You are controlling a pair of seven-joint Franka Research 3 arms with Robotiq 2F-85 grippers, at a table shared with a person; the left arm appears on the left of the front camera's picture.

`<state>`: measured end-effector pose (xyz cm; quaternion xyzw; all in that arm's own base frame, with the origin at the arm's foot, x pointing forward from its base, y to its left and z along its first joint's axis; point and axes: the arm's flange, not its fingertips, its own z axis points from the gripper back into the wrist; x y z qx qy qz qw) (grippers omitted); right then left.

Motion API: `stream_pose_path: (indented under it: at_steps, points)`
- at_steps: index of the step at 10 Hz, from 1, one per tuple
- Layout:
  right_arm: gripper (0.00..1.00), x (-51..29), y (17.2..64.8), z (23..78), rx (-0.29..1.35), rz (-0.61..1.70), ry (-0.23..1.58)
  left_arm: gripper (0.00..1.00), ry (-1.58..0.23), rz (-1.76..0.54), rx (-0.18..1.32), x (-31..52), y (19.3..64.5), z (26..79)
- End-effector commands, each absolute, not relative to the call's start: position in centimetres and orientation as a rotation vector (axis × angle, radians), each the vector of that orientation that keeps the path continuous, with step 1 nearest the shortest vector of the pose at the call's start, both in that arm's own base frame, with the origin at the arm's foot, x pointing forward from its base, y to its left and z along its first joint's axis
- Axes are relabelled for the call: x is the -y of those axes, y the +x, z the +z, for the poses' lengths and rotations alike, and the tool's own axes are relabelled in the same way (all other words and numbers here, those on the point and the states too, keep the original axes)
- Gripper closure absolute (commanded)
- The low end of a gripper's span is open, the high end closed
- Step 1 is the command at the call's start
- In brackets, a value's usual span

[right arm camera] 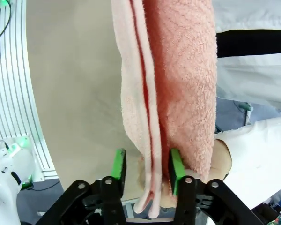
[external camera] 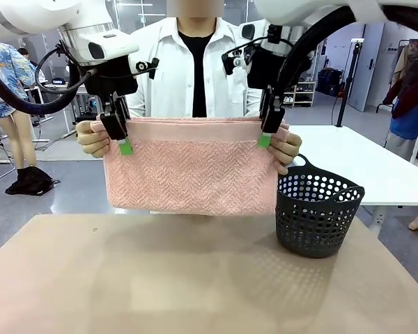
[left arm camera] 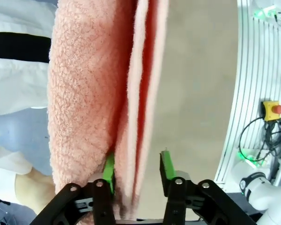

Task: Fold the towel.
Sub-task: Release the end of the 100 cm Hotel Towel you were holding.

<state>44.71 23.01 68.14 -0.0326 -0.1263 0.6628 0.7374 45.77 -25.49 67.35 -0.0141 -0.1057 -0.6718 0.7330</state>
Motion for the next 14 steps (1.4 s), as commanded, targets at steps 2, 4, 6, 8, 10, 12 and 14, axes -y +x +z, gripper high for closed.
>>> stream_pose_path:
  at_steps: [2, 4, 6, 8, 10, 12, 14]
  points:
    - [0.28, -20.6, 43.3, 71.2, 0.408, 1.395, 0.012, 0.0, -0.091, -1.443, 0.318, 24.4, 44.4, 70.6]
    - [0.0, -17.3, 42.1, 74.6, 0.486, 1.309, 0.015, 0.07, -0.075, -1.334, 0.455, 20.8, 42.8, 74.9]
    - [0.0, -11.7, 40.4, 77.2, 0.558, 1.181, 0.054, 0.0, -0.036, -1.177, 0.533, 14.5, 39.9, 79.0]
    - [0.0, -4.7, 37.8, 80.0, 0.634, 1.017, 0.071, 0.0, 0.036, -1.008, 0.581, 8.4, 36.1, 82.6]
    - [0.0, 1.3, 34.9, 81.8, 0.701, 0.876, 0.056, 0.0, 0.069, -0.86, 0.645, 3.9, 32.3, 84.9]
    - [0.0, 5.4, 32.4, 81.6, 0.718, 0.748, 0.042, 0.0, 0.109, -0.727, 0.625, 1.0, 29.1, 85.2]
    - [0.0, 9.5, 28.9, 81.3, 0.753, 0.62, 0.036, 0.0, 0.081, -0.595, 0.633, -2.5, 25.6, 84.0]
